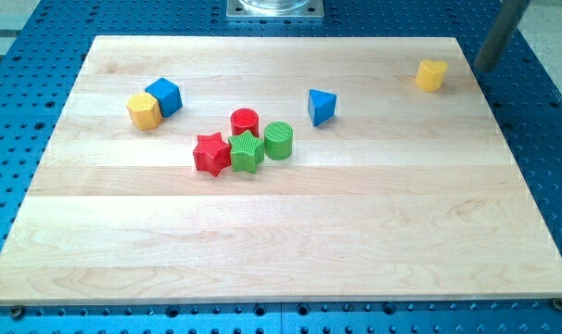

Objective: Place the heart above the red circle

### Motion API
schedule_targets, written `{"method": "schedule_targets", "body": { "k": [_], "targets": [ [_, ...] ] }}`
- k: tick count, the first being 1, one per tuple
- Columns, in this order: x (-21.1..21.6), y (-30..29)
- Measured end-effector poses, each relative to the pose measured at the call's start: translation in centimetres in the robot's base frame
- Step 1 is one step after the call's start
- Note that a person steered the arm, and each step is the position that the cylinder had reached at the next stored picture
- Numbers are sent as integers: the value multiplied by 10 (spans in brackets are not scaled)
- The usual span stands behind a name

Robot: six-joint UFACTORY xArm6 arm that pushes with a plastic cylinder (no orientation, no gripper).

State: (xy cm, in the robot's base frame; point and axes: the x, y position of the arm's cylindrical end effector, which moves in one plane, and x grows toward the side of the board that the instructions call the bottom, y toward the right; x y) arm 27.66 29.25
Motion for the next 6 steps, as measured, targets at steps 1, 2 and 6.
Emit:
{"method": "schedule_targets", "body": {
  "k": [1,2,6],
  "targets": [
    [19,-90],
    [20,-167],
    [45,-282]
  ]
}}
